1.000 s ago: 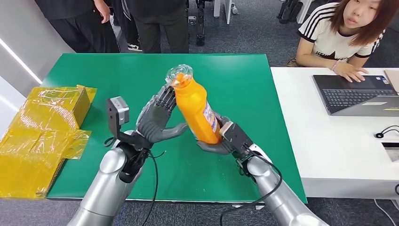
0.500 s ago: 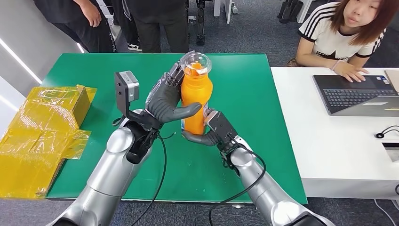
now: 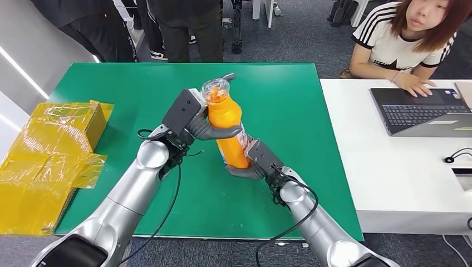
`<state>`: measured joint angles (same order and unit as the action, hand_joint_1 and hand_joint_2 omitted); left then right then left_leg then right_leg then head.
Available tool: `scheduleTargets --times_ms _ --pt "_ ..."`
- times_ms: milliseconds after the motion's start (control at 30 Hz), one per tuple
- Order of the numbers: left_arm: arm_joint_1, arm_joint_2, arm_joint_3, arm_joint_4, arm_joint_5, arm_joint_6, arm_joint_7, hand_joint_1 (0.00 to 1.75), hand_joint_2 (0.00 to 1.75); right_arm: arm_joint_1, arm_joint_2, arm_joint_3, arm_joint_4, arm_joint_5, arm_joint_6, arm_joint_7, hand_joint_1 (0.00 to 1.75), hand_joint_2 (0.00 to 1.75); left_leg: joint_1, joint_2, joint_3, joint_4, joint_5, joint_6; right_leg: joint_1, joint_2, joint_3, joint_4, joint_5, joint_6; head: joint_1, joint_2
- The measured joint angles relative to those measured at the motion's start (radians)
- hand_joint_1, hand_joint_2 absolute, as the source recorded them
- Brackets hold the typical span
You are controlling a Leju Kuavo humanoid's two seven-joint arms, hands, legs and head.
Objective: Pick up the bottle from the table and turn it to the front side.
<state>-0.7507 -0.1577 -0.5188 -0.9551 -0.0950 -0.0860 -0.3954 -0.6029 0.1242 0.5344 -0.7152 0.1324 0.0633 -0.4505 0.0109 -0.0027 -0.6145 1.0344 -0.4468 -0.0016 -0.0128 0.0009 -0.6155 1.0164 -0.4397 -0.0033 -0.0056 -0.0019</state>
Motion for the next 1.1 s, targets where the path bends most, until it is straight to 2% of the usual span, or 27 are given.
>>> scheduleTargets --times_ms 33,133,167,300,533,733,867,900,1000,1033,1100 --pt "-0.004 0.001 0.000 0.012 -0.002 -0.002 0.000 0.11 1.75 0.002 -0.004 0.000 0.000 0.000 0.000 0.000 1.75 1.75 0.000 0.000 0.000 0.000 0.000 0.000 0.000 0.000 0.000 0.000 0.000 0.000 0.000 0.000" --pt "-0.013 0.005 0.000 0.039 0.010 -0.033 0.003 1.42 1.75 0.009 -0.015 0.000 0.001 -0.002 0.003 0.000 1.75 1.75 0.000 0.000 0.000 0.000 0.000 0.000 0.000 0.000 0.000 0.000 0.000 0.000 0.000 0.000" --pt "-0.015 0.007 0.000 0.048 0.031 -0.066 0.008 1.75 1.75 0.011 -0.018 0.000 0.001 -0.004 0.006 0.000 1.75 1.75 0.000 0.000 0.000 0.000 0.000 0.000 0.000 0.000 0.000 0.000 0.000 0.000 0.000 0.000" --pt "-0.018 0.016 0.000 0.086 0.140 -0.213 0.019 1.75 1.75 0.020 -0.028 0.000 0.001 -0.009 0.013 -0.005 1.75 1.75 0.000 0.000 0.000 0.000 0.000 0.000 0.000 0.000 0.000 0.000 0.000 0.000 0.000 0.000" --pt "-0.026 0.020 0.004 0.132 0.260 -0.314 0.036 1.75 1.75 0.036 -0.033 0.005 0.002 -0.010 0.008 -0.013 1.75 1.75 0.000 0.000 0.000 0.000 0.000 0.000 0.000 0.000 0.000 0.000 0.000 0.000 0.000 0.000" --pt "-0.029 0.009 0.020 0.169 0.496 -0.465 0.126 1.75 1.75 0.058 -0.038 0.004 -0.006 -0.009 -0.014 -0.025 1.75 1.75 0.000 0.000 0.000 0.000 0.000 0.000 0.000 0.000 0.000 0.000 0.000 0.000 0.000 0.000" --pt "-0.029 0.003 0.028 0.184 0.649 -0.504 0.201 1.75 1.75 0.079 -0.047 -0.003 -0.029 -0.007 -0.023 -0.035 1.75 1.75 0.000 0.001 0.000 0.000 0.000 0.000 0.000 0.001 0.000 0.000 0.000 0.000 0.000 0.000" --pt "-0.028 0.003 0.028 0.186 0.674 -0.505 0.212 1.75 1.75 0.083 -0.048 -0.005 -0.035 -0.006 -0.023 -0.035 1.68 1.75 0.000 0.001 0.000 0.000 0.000 0.000 0.000 0.001 -0.001 0.000 0.000 0.000 0.000 0.000" --pt "-0.023 0.003 0.028 0.187 0.716 -0.504 0.217 1.75 1.75 0.091 -0.048 -0.008 -0.049 0.001 -0.028 -0.035 0.40 1.75 0.000 0.001 0.000 0.000 0.000 0.000 0.000 0.001 0.000 0.000 0.000 0.000 0.000 0.000" --pt "-0.020 0.003 0.028 0.187 0.720 -0.499 0.211 1.75 1.75 0.094 -0.048 -0.010 -0.055 0.006 -0.031 -0.034 0.03 1.75 0.000 0.001 0.000 0.000 0.000 0.000 0.000 0.001 0.000 0.000 0.000 0.000 0.000 0.000" --pt "-0.011 0.004 0.026 0.177 0.700 -0.475 0.182 1.75 1.75 0.103 -0.048 -0.016 -0.071 0.016 -0.039 -0.030 0.00 1.75 0.000 0.001 0.000 0.000 0.000 0.000 0.000 0.001 0.000 0.000 0.000 0.000 0.000 0.000"
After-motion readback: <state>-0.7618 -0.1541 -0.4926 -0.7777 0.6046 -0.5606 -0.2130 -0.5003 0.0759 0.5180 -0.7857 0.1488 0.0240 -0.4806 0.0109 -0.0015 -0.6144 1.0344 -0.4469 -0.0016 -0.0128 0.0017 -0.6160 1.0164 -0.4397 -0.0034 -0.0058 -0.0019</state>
